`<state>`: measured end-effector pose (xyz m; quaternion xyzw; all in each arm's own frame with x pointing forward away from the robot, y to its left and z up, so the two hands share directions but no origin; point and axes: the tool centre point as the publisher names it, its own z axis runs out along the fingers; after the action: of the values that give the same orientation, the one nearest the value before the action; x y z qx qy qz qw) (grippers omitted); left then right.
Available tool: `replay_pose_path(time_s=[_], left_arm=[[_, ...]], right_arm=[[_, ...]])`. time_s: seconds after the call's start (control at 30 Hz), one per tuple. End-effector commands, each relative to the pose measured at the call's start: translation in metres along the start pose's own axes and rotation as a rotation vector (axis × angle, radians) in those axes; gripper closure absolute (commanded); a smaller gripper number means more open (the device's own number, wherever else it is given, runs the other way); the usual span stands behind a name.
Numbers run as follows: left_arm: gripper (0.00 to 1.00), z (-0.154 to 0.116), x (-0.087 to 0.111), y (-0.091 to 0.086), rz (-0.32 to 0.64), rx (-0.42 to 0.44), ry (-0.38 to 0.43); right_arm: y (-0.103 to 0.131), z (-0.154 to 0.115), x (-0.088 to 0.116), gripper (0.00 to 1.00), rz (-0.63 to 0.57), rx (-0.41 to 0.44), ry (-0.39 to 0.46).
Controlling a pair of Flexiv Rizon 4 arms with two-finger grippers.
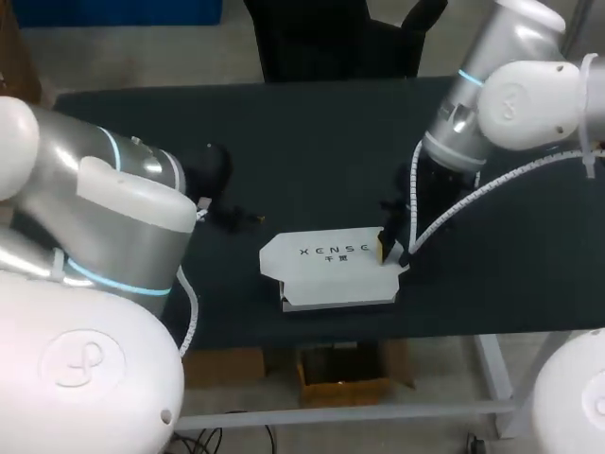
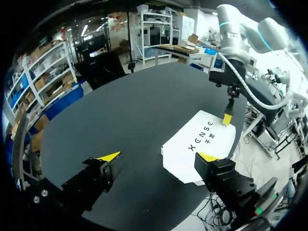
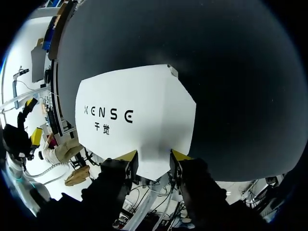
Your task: Assemble the packaging by folding the flat box into shape, placing the metal phone stand inside, and closing the box properly
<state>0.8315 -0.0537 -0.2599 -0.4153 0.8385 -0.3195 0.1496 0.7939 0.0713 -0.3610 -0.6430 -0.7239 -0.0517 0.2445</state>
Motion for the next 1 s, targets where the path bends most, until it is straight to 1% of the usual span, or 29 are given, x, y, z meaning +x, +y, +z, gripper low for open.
replay_pose_path(time_s=[0.03,0.23,0.27,0.3,0.33,0.4,0.47,0.53,0.57,0.6,1.0], left_arm=[[0.0,0.002,0.012,-0.005,-0.129,-0.252,-0.238],[0.0,0.002,0.012,-0.005,-0.129,-0.252,-0.238],[0.0,0.004,0.013,-0.008,-0.162,-0.285,-0.278],[0.0,0.004,0.013,-0.01,-0.191,-0.295,-0.327],[0.0,0.005,0.016,-0.012,-0.198,-0.311,-0.38],[0.0,0.005,0.018,-0.014,-0.219,-0.338,-0.395],[0.0,0.006,0.019,-0.013,-0.183,-0.393,-0.276],[0.0,0.011,0.014,-0.011,-0.17,-0.443,-0.147],[0.0,0.014,0.012,-0.01,-0.164,-0.464,-0.098],[0.0,0.014,0.012,-0.009,-0.17,-0.474,-0.094],[0.0,0.014,0.012,-0.009,-0.17,-0.474,-0.094]], right_arm=[[-0.008,0.002,-0.003,0.57,0.008,-0.069,0.006],[-0.008,0.005,-0.005,0.57,0.016,-0.103,0.016],[-0.007,0.006,-0.005,0.56,0.017,-0.105,0.017],[-0.007,0.007,-0.006,0.56,0.019,-0.107,0.02],[-0.007,0.008,-0.006,0.56,0.02,-0.109,0.021],[-0.006,0.009,-0.006,0.56,0.022,-0.112,0.021],[-0.006,0.009,-0.006,0.56,0.027,-0.119,0.021],[-0.007,0.009,-0.007,0.57,0.029,-0.124,0.022],[-0.007,0.009,-0.007,0.57,0.029,-0.126,0.022],[-0.007,0.01,-0.007,0.57,0.03,-0.129,0.022],[-0.008,0.009,-0.009,0.57,0.025,-0.157,0.021]])
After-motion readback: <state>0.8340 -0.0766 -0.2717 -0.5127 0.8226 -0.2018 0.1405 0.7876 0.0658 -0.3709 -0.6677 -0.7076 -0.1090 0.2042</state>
